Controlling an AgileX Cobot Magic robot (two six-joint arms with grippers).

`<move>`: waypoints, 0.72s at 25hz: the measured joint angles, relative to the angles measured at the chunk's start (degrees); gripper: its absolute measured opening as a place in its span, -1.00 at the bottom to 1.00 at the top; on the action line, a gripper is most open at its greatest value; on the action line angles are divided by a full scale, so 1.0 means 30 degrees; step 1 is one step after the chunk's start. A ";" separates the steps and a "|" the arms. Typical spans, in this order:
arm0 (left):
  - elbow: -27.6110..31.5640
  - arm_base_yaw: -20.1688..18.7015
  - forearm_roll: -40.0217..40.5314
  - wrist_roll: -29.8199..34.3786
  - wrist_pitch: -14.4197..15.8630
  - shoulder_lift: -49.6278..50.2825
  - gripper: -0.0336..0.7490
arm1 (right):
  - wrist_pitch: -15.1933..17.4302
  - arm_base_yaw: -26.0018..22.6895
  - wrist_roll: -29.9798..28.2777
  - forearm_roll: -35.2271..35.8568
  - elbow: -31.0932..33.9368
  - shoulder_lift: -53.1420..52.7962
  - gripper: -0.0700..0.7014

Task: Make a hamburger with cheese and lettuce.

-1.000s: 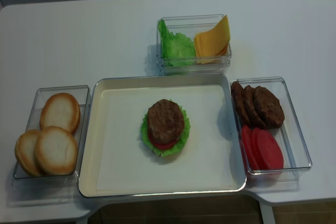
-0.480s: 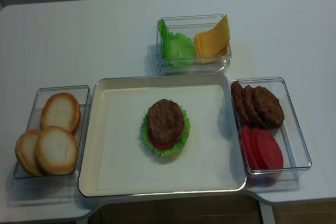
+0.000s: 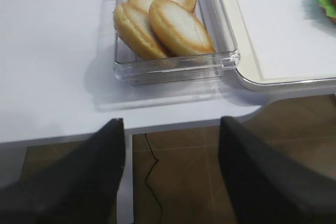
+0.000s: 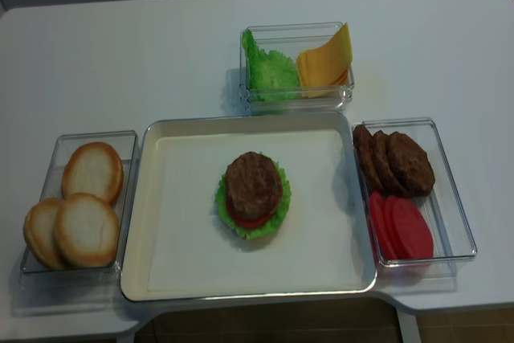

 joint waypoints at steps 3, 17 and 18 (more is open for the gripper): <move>0.0000 0.0000 0.0000 0.0000 0.0000 0.0000 0.16 | 0.0000 0.0000 -0.0037 -0.0083 0.1425 -0.0455 0.22; 0.0000 0.0000 0.0000 0.0000 0.0000 0.0000 0.16 | -0.2790 0.0000 -0.0520 -0.0405 0.3829 -0.0490 0.22; 0.0000 0.0000 0.0000 0.0000 0.0000 0.0000 0.16 | -0.2824 0.0000 -0.0520 -0.0435 0.3823 -0.0490 0.22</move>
